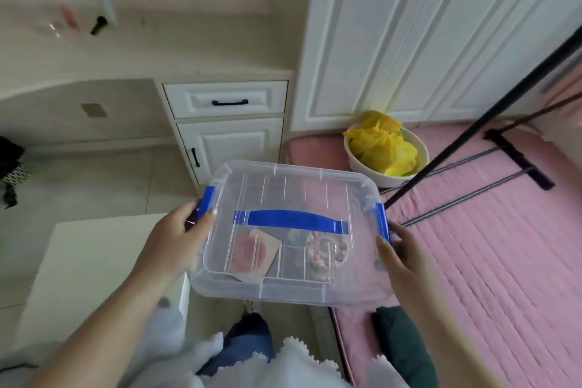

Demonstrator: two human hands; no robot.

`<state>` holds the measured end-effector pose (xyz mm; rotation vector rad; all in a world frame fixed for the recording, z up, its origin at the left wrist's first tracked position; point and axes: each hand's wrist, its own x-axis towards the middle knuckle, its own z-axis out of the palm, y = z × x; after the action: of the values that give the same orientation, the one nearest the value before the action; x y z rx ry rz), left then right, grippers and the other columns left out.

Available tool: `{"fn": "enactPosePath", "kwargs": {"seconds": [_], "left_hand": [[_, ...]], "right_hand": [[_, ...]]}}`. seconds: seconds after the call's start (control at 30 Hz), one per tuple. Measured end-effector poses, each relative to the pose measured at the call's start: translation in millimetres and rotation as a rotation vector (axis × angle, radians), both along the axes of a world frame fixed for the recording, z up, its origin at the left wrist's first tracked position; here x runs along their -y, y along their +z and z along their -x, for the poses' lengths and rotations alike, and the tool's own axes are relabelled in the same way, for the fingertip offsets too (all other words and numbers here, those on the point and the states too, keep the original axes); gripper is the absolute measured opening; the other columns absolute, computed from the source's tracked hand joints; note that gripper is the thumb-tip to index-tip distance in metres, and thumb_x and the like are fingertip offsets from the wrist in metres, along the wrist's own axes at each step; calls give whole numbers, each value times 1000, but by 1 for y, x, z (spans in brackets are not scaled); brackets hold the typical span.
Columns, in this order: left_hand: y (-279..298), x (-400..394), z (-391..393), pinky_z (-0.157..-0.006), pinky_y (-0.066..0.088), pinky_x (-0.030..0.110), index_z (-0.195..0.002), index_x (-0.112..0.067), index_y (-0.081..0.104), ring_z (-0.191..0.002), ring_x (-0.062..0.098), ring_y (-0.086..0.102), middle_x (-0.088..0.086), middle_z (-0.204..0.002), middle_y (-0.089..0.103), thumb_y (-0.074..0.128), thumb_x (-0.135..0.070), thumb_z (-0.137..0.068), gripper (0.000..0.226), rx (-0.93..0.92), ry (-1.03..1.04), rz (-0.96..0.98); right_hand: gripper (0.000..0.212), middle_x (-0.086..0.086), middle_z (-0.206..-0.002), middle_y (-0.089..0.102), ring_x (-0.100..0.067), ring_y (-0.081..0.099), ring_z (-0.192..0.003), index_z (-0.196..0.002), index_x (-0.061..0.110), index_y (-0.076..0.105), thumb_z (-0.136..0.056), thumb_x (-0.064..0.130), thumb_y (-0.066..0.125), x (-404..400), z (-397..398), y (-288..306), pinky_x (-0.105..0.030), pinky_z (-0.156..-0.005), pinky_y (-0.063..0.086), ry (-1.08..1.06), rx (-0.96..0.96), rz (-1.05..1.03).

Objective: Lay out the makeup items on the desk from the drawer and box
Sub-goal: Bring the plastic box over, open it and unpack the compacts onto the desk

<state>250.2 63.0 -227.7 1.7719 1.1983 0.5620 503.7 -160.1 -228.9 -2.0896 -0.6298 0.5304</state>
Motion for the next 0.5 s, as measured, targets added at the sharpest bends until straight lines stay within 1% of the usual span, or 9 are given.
{"fn": "enactPosePath", "kwargs": {"seconds": [0.07,0.1,0.13,0.2,0.23,0.33,0.37,0.43,0.5], "left_hand": [[6,-39,-13,-52,38,25,-84,-37,60,-50,-2,52,-20,-55,55,55,-40,-90,8,-6,12,-11],[12,-61,-20,-52,38,26,-82,-38,60,-50,-2,52,-19,-56,55,55,-38,-91,10,-7,29,-19],[17,-82,-26,-52,38,24,-81,-38,60,-50,-1,52,-18,-56,56,55,-37,-91,11,0,44,-27],[27,-116,-38,-50,39,21,-77,-35,60,-49,-1,52,-16,-55,55,56,-40,-90,14,17,75,-45],[32,-132,-43,-51,38,22,-77,-34,59,-49,-1,52,-16,-55,55,56,-41,-89,15,10,88,-54],[40,-180,-59,-52,36,27,-76,-33,58,-50,-2,54,-18,-56,57,54,-38,-91,16,-6,143,-80],[40,-192,-63,-52,36,27,-75,-33,57,-49,-3,53,-19,-55,56,54,-37,-92,18,-9,162,-79],[39,-222,-75,-53,36,28,-73,-34,56,-49,-3,52,-20,-54,56,54,-37,-92,20,-1,205,-87],[39,-246,-88,-53,37,28,-75,-34,57,-51,-4,53,-20,-55,56,54,-39,-92,18,-34,255,-84]], "right_hand": [[34,6,-83,67,-16,66,-78,-118,48,49,-84,45,50,-46,-20,4,-48,-73,54,50,-21,-27],[35,5,-80,67,-17,66,-77,-121,41,50,-86,41,52,-72,-30,7,-49,-72,54,61,-26,-42],[36,6,-79,67,-15,65,-75,-123,38,52,-87,38,53,-95,-40,10,-46,-70,54,64,-22,-56],[35,13,-79,67,-7,64,-73,-122,39,52,-87,39,53,-134,-56,17,-35,-65,52,100,-5,-77],[35,13,-82,67,-7,64,-75,-122,42,51,-87,41,53,-154,-63,20,-33,-66,52,119,-14,-86],[35,7,-86,68,-17,65,-80,-123,42,51,-88,39,54,-216,-87,26,-37,-68,53,172,-43,-138],[35,7,-85,68,-16,65,-79,-123,40,52,-88,38,55,-234,-94,29,-35,-66,54,180,-54,-153],[35,11,-82,68,-8,64,-73,-122,37,54,-88,38,56,-279,-116,30,-25,-60,51,212,-50,-186],[33,13,-84,69,-2,64,-72,-122,37,55,-89,35,56,-316,-134,32,-20,-59,50,235,-75,-199]]}}
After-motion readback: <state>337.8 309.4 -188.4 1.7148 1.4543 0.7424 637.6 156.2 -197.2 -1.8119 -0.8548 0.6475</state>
